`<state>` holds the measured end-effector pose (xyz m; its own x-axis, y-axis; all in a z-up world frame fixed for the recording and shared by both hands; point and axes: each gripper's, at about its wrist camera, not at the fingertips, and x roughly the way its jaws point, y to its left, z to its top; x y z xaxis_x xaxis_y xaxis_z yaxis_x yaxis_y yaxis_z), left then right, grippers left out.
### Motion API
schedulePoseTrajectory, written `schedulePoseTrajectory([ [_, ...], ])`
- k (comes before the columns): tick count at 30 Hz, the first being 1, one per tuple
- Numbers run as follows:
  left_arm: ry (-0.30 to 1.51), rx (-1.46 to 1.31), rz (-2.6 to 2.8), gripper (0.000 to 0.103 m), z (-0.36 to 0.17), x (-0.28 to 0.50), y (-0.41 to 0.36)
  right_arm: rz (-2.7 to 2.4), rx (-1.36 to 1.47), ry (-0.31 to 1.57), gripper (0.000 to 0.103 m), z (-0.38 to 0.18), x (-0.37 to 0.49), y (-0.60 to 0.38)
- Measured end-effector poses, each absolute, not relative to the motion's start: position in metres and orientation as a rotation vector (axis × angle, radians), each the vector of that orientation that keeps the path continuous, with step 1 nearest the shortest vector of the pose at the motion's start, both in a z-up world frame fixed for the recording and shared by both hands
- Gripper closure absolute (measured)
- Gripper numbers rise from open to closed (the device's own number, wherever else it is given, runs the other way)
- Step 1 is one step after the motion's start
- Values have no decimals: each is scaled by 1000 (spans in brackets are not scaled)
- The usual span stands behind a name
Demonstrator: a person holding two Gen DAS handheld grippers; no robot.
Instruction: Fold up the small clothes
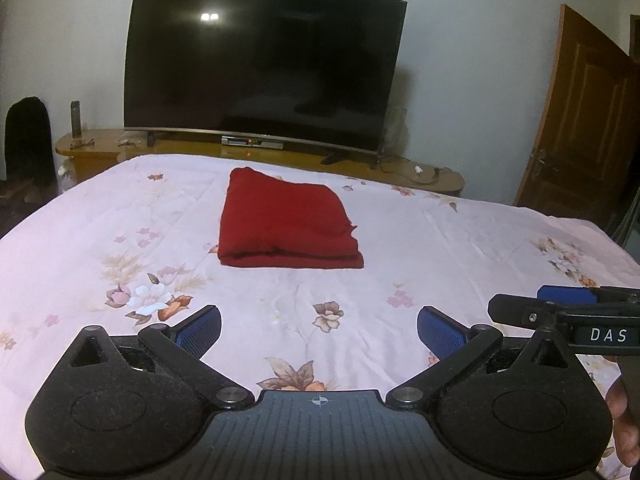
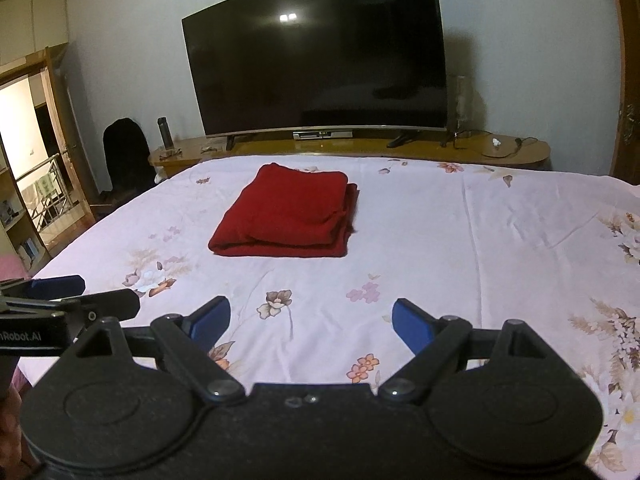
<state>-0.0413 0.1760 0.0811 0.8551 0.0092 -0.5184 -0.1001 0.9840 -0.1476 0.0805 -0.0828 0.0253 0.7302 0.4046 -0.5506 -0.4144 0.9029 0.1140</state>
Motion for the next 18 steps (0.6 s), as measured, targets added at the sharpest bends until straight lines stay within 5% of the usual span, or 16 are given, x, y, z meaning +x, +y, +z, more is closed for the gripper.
schedulePoseTrajectory([
  [18, 537, -167, 47, 0, 83, -39, 175, 447, -21, 593, 15, 25, 78, -86],
])
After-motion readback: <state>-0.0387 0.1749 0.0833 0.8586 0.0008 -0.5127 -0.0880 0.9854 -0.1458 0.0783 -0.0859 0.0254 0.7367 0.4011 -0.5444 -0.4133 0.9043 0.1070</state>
